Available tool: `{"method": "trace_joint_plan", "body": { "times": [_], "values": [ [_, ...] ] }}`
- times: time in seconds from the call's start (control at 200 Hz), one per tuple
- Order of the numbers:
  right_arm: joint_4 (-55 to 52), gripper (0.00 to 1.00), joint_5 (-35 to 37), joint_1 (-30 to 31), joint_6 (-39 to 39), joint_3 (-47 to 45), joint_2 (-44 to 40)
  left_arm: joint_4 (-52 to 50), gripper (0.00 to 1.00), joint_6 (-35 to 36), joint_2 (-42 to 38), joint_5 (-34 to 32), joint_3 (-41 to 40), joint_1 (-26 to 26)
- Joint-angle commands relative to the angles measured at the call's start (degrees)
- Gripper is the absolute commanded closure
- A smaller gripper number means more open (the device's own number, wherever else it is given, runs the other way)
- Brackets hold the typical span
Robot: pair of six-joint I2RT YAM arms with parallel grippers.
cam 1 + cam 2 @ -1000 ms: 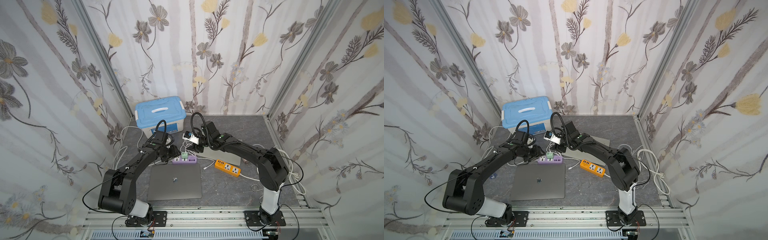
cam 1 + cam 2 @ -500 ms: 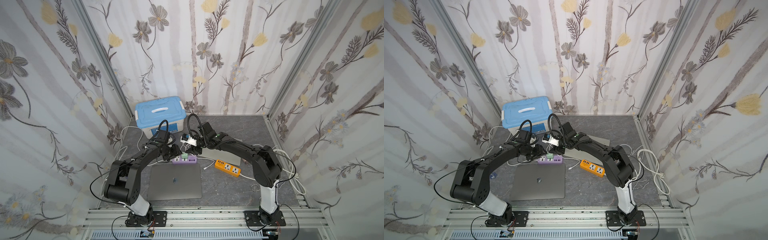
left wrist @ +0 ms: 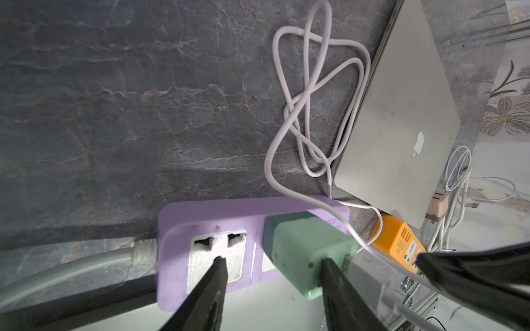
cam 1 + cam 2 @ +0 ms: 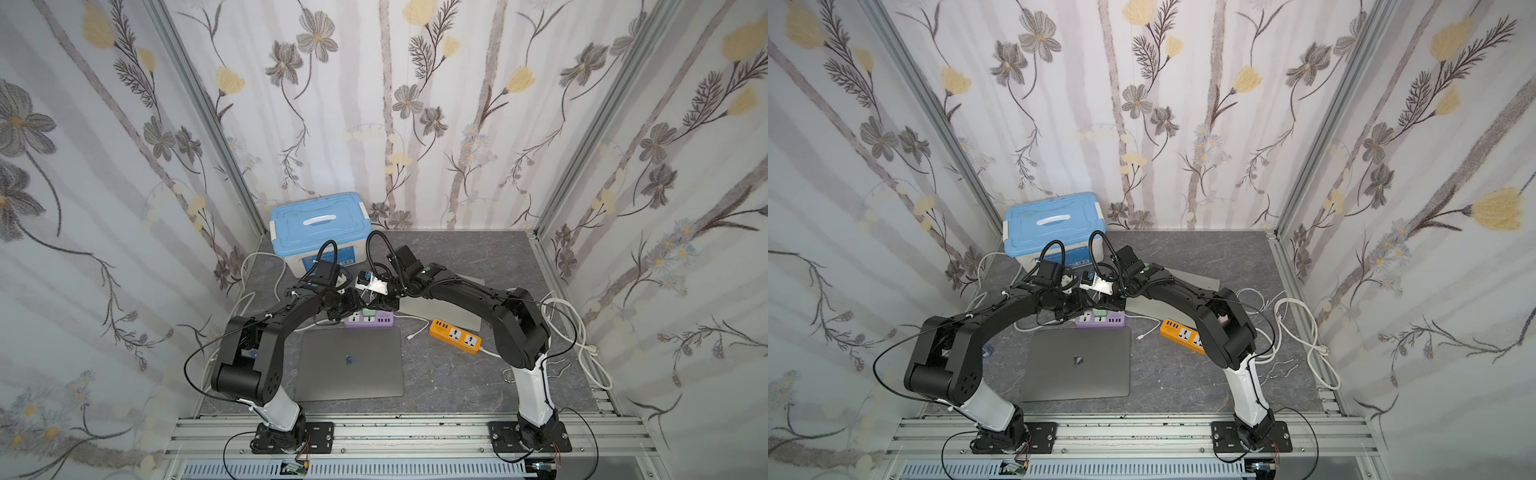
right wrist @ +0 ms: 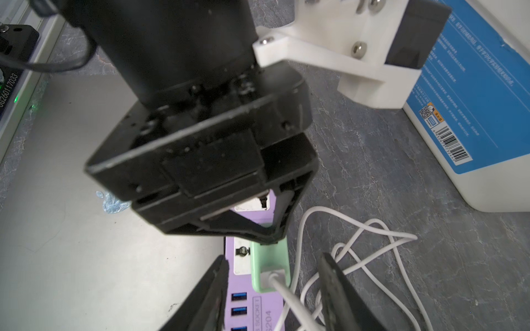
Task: Unplug the laptop charger
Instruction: Remove the charging cable from the plug.
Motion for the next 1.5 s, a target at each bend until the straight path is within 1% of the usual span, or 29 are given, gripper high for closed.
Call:
{"method": "trace_joint_plan", "body": {
  "times": [0.0, 0.22, 0.435, 0.684, 1.119, 1.494],
  "values": [
    [-1.4, 0.53, -0.5, 0.1, -1.3, 1.4, 1.2, -1.8, 0.45, 0.7, 0.0, -1.6, -1.0, 0.0],
    [-2.5, 0.63, -1.2, 0.1, -1.6, 2.1, 2.1, -1.6, 0.45, 0.8, -0.3, -1.6, -2.2, -0.1],
    [-3.7, 0.7, -0.9, 0.2, -1.9, 2.3, 2.5, -1.6, 0.45, 0.8, -0.6, -1.6, -2.4, -0.1],
    [-5.0, 0.71, -0.4, 0.5, -2.3, 2.9, 3.4, -1.6, 0.45, 0.8, -1.1, -1.7, -3.0, -0.1],
    [-4.6, 0.86, -0.1, 0.6, -1.7, 3.0, 3.3, -1.7, 0.44, 1.0, -1.1, -2.0, -4.0, 0.0],
    [-2.7, 0.92, -0.3, 0.5, -1.0, 2.7, 2.5, -1.7, 0.44, 1.2, -1.0, -2.4, -5.4, 0.0]
  ]
}}
